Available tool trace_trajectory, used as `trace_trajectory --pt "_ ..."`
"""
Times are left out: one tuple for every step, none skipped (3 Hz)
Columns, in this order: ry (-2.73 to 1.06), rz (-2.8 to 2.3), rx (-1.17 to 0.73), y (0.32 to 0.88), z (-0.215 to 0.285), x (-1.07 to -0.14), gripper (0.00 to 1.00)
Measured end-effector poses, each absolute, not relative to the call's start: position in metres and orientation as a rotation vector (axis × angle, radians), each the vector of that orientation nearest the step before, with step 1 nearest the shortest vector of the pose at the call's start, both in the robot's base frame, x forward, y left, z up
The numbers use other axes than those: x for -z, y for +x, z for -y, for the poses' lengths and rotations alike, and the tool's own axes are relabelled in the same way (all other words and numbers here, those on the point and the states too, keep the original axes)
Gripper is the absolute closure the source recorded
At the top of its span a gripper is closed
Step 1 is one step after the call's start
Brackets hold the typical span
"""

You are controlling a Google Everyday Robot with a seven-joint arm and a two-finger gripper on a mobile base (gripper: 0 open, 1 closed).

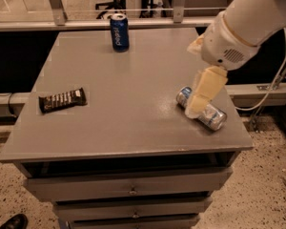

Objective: Move rxbar chocolate near redbull can

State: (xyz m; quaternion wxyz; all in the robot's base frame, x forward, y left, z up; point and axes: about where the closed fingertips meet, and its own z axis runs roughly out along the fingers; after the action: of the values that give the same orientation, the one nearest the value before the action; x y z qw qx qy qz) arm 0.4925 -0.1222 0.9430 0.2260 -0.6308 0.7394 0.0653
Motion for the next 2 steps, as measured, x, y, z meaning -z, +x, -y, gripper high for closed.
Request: trace_trajectory --pt "-1.768 -1.914 -0.252 0.515 0.069 -0.942 0.00" --pt "-1.792 -1.808 -0.312 0.528 0.017 -0.951 0.00"
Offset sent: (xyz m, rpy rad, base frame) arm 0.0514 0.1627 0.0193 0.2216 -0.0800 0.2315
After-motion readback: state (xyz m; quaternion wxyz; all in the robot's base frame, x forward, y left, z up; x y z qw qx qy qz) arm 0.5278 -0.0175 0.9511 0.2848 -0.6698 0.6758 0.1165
